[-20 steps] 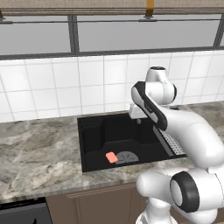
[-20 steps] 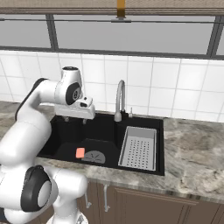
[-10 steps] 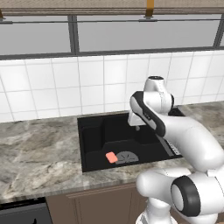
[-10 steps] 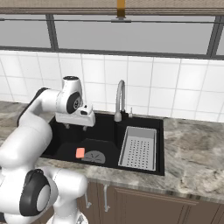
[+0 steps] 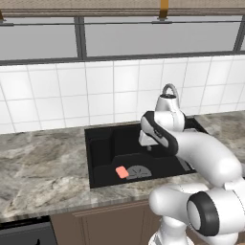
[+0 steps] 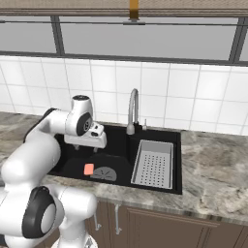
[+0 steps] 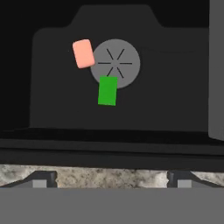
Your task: Pick up the sponge and bar soap from the sink, and place them back in the cabinet, and close the cabinet door.
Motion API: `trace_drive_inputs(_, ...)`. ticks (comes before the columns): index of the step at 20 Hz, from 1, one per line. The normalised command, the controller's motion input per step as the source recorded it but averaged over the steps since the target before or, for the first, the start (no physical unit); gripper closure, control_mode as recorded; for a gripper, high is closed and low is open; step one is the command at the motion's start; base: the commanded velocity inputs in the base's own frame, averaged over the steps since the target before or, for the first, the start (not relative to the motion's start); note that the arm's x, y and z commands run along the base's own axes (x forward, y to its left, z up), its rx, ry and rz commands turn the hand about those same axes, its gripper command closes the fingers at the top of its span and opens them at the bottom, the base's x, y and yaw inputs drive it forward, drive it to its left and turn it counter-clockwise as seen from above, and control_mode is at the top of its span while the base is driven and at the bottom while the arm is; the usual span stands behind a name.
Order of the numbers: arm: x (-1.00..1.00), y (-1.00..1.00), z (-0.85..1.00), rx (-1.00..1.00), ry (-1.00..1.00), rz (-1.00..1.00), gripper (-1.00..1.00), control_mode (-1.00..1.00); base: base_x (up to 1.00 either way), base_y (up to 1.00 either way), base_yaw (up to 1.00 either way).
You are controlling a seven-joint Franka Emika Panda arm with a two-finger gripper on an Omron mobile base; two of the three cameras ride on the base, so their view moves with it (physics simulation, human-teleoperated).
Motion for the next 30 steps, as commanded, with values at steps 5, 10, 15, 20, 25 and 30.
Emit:
trace_drive_inputs(5,0.12,0.0,-0.34,0.0,0.0,0.0,-1.0,-1.0,0.0,0.0,0.0)
trace_drive_inputs(10,0.13,0.0,-0.23,0.0,0.0,0.0,-1.0,-1.0,0.0,0.0,0.0)
trace_drive_inputs(15,0.1,0.0,-0.22,0.0,0.0,0.0,-1.0,-1.0,0.0,0.0,0.0)
trace_drive_inputs(20,0.09,0.0,-0.19,0.0,0.0,0.0,-1.0,-1.0,0.0,0.0,0.0)
trace_drive_inputs(25,0.14,0.0,-0.15,0.0,0.0,0.0,-1.0,-1.0,0.0,0.0,0.0)
trace_drive_inputs(30,0.06,0.0,-0.17,0.0,0.0,0.0,-1.0,-1.0,0.0,0.0,0.0)
